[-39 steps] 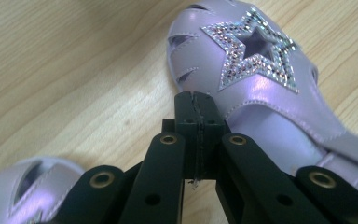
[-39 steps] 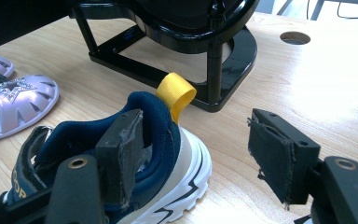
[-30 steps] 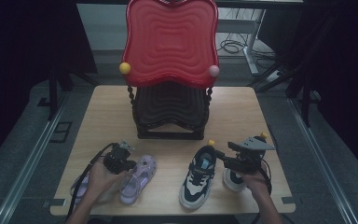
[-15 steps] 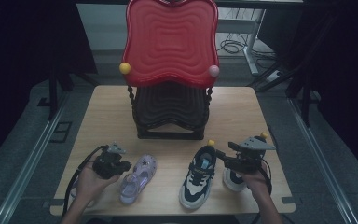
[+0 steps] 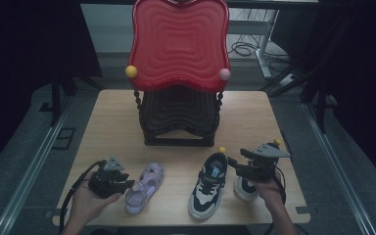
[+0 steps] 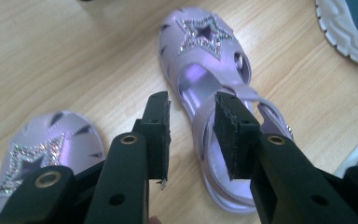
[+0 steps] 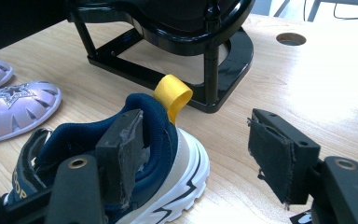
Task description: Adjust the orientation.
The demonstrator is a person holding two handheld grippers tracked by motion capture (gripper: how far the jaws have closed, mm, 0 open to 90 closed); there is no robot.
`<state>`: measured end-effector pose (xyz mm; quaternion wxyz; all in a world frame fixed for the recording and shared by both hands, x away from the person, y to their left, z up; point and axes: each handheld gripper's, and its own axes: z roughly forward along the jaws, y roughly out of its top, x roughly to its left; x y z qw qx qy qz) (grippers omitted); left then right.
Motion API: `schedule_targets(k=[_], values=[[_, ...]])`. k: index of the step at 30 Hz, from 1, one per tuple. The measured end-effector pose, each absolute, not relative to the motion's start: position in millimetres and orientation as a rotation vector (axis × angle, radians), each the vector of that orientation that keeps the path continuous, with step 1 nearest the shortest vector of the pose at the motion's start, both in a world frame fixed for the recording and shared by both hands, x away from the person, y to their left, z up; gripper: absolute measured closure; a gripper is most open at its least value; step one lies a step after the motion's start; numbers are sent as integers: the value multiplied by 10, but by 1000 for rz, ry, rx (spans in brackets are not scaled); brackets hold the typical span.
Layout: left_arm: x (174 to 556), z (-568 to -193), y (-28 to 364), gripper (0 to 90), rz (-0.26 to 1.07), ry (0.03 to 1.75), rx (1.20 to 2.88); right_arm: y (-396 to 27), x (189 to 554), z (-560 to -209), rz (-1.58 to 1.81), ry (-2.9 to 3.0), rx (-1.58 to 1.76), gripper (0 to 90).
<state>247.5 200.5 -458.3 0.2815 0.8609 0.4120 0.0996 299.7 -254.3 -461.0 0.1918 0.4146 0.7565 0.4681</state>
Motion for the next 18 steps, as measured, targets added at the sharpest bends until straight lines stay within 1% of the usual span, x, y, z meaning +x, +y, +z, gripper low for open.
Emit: schedule_targets(k=[11,14,18], values=[[2486,-4759,1938,669,217,1110,2339,-2534,3001,-4618,1310,2128,1165,345],[2510,-4799,1908,687,215,1108,2347,-2541,3002,-4618,1311,2126,1167,345],[2533,-4834,1880,740,213,1107,2356,-2546,3001,-4616,1310,2124,1169,345]])
